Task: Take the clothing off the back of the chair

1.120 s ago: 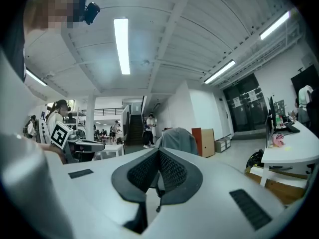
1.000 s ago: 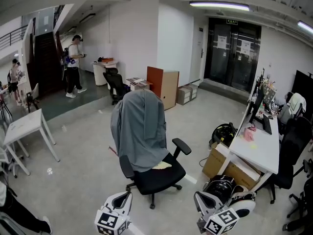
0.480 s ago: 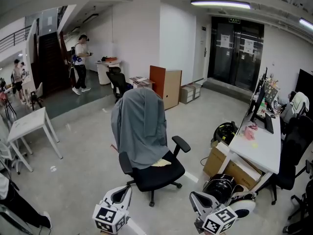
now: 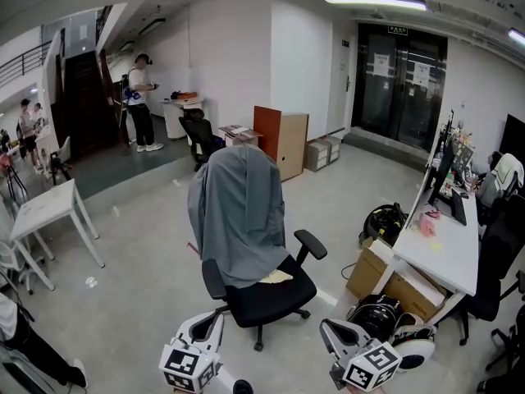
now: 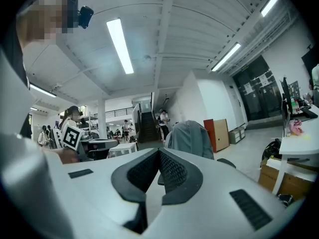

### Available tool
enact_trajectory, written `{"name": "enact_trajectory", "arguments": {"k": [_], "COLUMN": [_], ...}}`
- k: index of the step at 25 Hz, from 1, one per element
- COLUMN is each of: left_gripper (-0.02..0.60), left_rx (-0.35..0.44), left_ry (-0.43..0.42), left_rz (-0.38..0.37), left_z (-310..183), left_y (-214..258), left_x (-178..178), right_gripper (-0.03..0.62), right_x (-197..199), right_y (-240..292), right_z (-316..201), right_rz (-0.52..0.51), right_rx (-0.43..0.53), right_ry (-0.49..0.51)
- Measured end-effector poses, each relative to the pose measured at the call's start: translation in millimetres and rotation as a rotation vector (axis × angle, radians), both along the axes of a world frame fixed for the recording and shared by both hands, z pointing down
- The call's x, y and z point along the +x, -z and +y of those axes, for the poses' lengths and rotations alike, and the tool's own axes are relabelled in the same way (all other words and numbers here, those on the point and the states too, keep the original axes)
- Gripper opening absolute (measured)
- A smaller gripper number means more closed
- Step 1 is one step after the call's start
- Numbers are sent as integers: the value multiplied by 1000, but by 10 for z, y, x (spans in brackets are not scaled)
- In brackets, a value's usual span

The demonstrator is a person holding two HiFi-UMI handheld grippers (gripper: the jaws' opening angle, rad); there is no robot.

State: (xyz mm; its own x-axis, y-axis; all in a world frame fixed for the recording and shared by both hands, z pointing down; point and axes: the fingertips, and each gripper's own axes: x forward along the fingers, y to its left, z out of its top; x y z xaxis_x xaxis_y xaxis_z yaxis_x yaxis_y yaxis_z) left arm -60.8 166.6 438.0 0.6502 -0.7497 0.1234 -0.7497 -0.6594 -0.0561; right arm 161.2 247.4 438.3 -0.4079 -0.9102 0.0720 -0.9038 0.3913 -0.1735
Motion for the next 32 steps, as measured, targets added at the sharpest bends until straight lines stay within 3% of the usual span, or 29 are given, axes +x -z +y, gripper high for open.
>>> {"name": "enact_trajectory", "arguments": {"k": [15,24,32], "left_gripper": [6,6,6], "left_rx": [-4,5,-28], "left_ry": [-11,-31,-59], "left_rz": [15,6,-9], "left_z": [-2054,-2760,-3167], "left_y": [-54,-71,-201], "left_x": [-330,-547,-442], "right_gripper": [14,14,14], "right_x": [-485,-718,-699], "right_y": [146,84,-9], "right_z": [-2119,-2882,-3294], "right_rz": [15,7,8], "right_rx": [22,16,-21], "right_ry": [40,28,20]}}
